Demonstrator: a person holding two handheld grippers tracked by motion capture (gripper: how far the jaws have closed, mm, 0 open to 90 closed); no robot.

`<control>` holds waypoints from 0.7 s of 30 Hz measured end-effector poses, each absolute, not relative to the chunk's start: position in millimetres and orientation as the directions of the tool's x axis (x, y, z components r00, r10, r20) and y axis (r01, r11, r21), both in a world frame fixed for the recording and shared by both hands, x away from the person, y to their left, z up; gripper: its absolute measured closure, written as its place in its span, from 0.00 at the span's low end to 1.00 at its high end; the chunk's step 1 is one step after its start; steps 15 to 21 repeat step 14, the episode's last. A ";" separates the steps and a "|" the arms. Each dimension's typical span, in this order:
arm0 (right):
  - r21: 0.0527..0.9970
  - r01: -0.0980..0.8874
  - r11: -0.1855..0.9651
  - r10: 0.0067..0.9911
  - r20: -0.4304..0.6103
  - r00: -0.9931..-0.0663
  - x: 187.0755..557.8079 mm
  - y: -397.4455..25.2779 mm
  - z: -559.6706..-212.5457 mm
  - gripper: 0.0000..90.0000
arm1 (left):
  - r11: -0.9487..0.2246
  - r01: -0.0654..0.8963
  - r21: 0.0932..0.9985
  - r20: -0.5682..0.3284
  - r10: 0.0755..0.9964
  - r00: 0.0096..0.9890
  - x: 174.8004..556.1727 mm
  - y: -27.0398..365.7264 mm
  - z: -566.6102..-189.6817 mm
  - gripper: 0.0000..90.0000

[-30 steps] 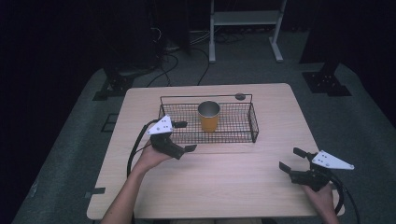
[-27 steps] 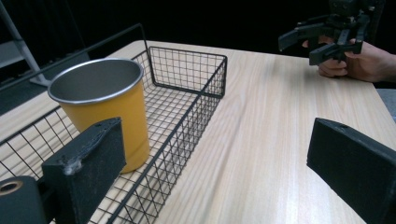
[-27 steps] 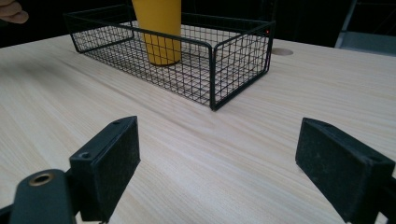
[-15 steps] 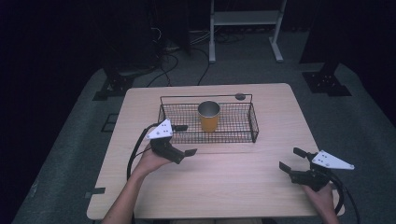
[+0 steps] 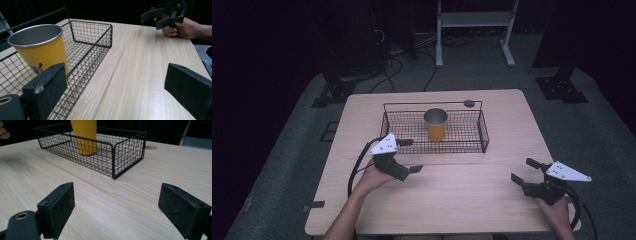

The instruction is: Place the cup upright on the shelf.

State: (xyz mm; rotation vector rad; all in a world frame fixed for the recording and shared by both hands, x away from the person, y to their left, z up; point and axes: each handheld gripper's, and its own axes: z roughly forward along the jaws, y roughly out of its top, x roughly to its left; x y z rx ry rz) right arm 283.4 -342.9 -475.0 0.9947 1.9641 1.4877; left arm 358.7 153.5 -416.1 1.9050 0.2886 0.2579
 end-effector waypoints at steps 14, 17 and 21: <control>0.957 0.258 0.135 0.787 0.055 -0.615 282.7 -344.2 -474.9 0.14 | -0.300 0.087 0.950 0.020 0.337 0.941 342.3 155.4 -426.5 0.04; 0.957 0.258 0.135 0.787 0.055 -0.615 282.7 -344.2 -474.9 0.14 | -0.300 0.087 0.950 0.020 0.337 0.941 342.3 155.4 -426.5 0.04; 0.957 0.258 0.135 0.787 0.055 -0.615 282.7 -344.2 -474.9 0.14 | -0.300 0.087 0.950 0.020 0.337 0.941 342.3 155.4 -426.5 0.04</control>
